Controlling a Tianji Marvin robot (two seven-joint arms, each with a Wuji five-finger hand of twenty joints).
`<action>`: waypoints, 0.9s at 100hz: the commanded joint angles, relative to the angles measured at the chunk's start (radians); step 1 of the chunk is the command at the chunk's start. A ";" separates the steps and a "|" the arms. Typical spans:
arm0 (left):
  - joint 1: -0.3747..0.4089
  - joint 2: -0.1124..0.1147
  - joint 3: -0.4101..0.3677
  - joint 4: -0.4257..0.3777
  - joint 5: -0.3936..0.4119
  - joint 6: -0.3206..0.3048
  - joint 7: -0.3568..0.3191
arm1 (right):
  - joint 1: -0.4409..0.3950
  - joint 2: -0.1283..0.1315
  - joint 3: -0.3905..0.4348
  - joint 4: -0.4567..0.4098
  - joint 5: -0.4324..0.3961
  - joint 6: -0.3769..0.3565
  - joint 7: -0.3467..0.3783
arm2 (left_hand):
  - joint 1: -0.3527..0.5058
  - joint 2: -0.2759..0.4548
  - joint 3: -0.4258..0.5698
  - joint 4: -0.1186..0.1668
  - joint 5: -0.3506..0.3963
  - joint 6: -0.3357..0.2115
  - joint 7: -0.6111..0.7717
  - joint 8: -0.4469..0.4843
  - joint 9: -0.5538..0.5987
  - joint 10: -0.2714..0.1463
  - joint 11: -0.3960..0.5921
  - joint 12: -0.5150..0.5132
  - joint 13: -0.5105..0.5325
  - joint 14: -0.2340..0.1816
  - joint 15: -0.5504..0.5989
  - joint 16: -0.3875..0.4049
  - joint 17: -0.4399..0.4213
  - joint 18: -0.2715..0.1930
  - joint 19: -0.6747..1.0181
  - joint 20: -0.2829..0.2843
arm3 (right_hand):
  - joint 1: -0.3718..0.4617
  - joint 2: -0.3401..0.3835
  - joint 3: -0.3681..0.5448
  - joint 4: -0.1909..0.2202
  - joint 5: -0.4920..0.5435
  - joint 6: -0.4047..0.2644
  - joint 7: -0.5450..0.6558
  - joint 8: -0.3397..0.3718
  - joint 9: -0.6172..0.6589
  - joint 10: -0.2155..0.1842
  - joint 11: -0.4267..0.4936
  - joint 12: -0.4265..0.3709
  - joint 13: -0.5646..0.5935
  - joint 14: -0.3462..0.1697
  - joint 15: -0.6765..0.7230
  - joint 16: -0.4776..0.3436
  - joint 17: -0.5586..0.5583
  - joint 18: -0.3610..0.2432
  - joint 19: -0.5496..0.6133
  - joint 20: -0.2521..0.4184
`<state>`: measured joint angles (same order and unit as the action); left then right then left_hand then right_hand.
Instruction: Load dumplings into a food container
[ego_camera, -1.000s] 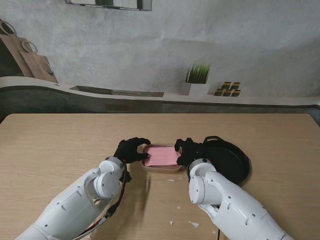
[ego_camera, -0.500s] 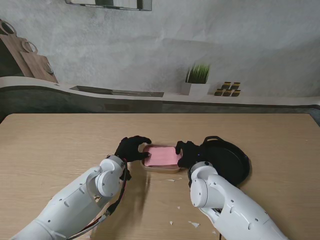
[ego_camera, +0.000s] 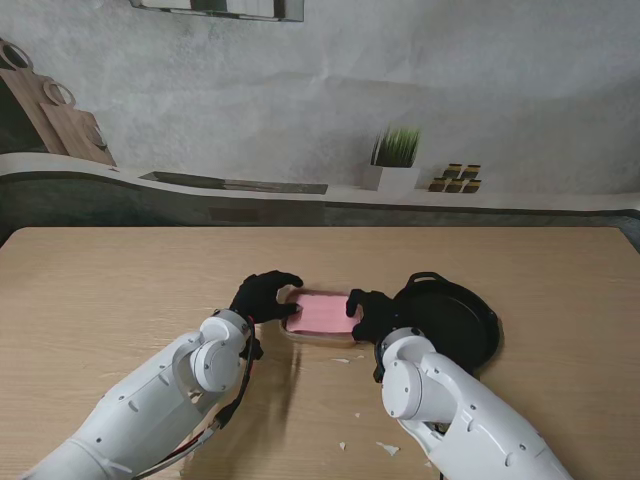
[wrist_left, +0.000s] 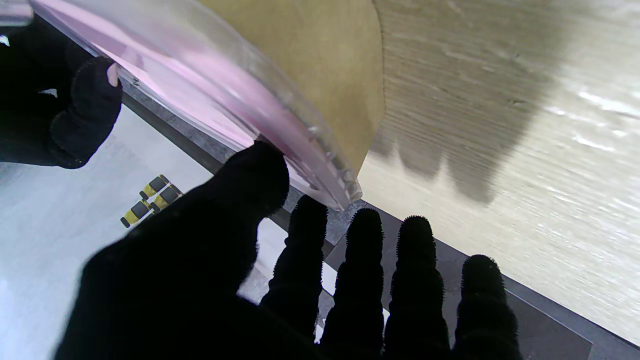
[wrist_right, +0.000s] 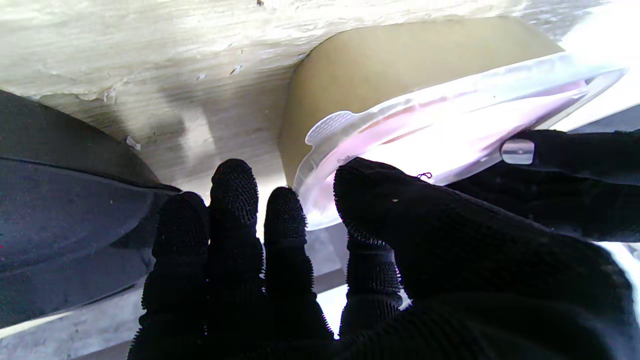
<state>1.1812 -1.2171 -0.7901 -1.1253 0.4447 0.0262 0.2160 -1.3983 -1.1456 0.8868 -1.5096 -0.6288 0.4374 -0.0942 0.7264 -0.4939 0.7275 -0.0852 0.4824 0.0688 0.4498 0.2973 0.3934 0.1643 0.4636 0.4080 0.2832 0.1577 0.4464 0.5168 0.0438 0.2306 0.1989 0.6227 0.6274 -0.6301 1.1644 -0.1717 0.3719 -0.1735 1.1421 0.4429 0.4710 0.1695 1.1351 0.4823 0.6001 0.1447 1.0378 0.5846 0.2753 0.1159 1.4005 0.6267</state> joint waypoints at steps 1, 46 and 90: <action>0.000 -0.005 0.004 0.006 -0.002 -0.001 -0.016 | -0.018 -0.004 0.000 -0.016 0.011 -0.005 0.026 | 0.007 -0.004 0.019 -0.009 -0.005 0.004 0.015 0.014 -0.029 -0.040 0.015 -0.008 -0.033 -0.025 0.015 -0.016 0.002 -0.035 -0.037 -0.017 | 0.030 0.006 -0.002 -0.061 0.014 0.023 0.012 -0.026 0.022 -0.016 0.029 -0.023 0.030 0.044 -0.007 -0.011 0.012 0.013 0.021 -0.019; -0.003 -0.001 0.008 0.017 0.009 -0.013 -0.018 | 0.000 -0.007 -0.007 0.030 -0.124 -0.050 -0.084 | 0.007 -0.025 0.028 -0.009 0.023 0.013 0.028 0.020 -0.035 -0.044 0.018 -0.010 -0.037 -0.030 0.017 -0.022 0.006 -0.035 -0.027 -0.038 | -0.147 -0.007 -0.017 0.037 -0.115 -0.046 -0.131 0.057 -0.136 -0.052 -0.007 0.026 -0.170 0.010 0.070 0.042 -0.123 -0.076 0.066 0.017; -0.006 0.006 0.015 0.025 0.032 -0.024 -0.026 | 0.071 -0.005 -0.102 0.111 -0.186 0.032 -0.078 | 0.009 -0.071 0.060 -0.011 0.022 0.014 0.035 0.025 -0.043 -0.050 0.020 -0.011 -0.041 -0.034 0.017 -0.025 -0.099 -0.049 0.325 -0.236 | -0.177 0.001 -0.060 0.035 -0.157 -0.038 -0.141 0.039 -0.323 -0.101 -0.030 -0.002 -0.393 -0.066 -0.017 0.000 -0.262 -0.174 0.002 0.038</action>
<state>1.1702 -1.2141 -0.7804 -1.1080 0.4698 0.0032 0.2116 -1.3232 -1.1452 0.7947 -1.4045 -0.8070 0.4557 -0.1994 0.7252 -0.4939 0.7348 -0.0851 0.4814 0.0832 0.4602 0.3072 0.3834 0.1524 0.4708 0.4076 0.2719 0.1557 0.4536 0.5054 -0.0425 0.2165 0.4905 0.4088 0.4447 -0.6294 1.0955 -0.1740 0.2234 -0.1860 1.0031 0.4801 0.1787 0.0927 1.1204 0.4881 0.2395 0.0944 1.0262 0.5937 0.0288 -0.0046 1.4130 0.6469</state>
